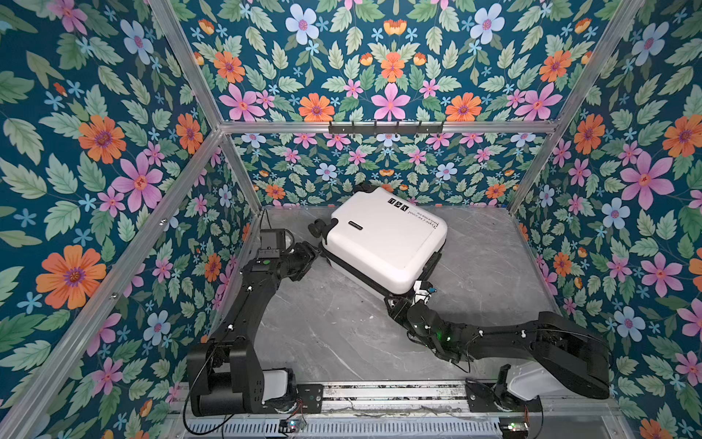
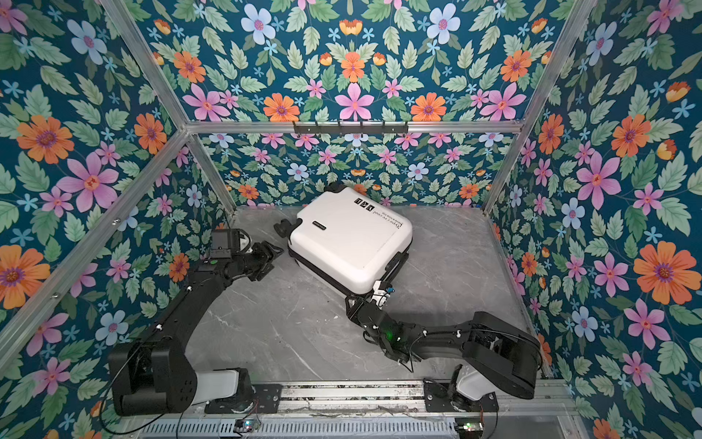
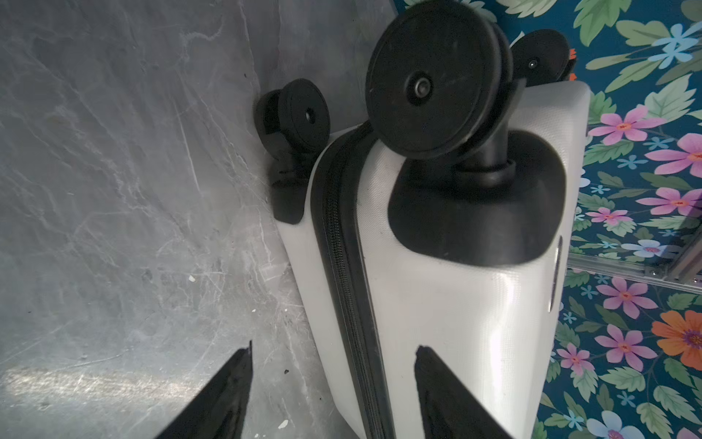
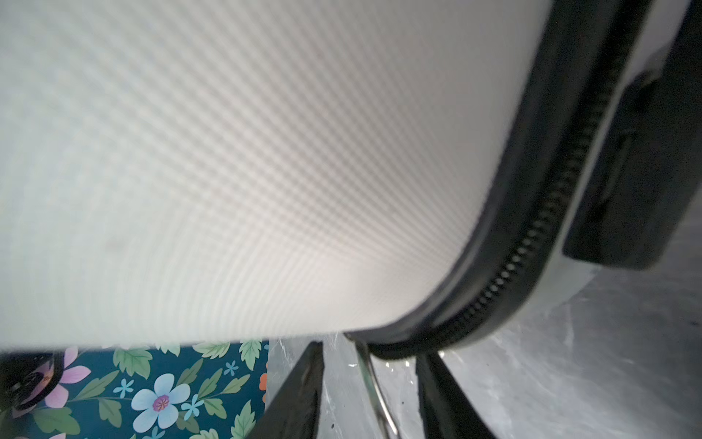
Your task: Pack the luggage
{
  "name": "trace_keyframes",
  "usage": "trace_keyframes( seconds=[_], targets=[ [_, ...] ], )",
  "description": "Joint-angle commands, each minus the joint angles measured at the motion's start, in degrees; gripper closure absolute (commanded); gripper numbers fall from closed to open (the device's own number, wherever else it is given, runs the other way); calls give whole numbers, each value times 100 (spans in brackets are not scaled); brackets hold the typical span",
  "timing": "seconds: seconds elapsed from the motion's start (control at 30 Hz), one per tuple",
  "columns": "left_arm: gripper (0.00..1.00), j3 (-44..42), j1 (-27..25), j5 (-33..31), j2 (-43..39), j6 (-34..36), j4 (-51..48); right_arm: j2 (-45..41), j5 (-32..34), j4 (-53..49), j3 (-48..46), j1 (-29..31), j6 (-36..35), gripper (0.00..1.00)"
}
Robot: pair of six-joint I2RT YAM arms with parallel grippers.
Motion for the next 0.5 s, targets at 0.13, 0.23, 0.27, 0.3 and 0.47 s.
trace_keyframes(
  seconds=[0.13,0.23,0.27,0.3,0.47],
  targets=[
    [29,-21,9,52,-67,18,66,110,93,233,102,-58,38,63],
    [29,-52,17,50,-92,18,66,125,108,241,120,-68,34,65],
    [29,-61,18,51,-91,18,66,122,126,236,120,-68,42,66],
    [29,-68,16,49,-102,17,58,120,152,232,111,-68,53,67],
    [29,-70,10,74,-117,19,57,76,235,156,128,-97,56,72]
  ],
)
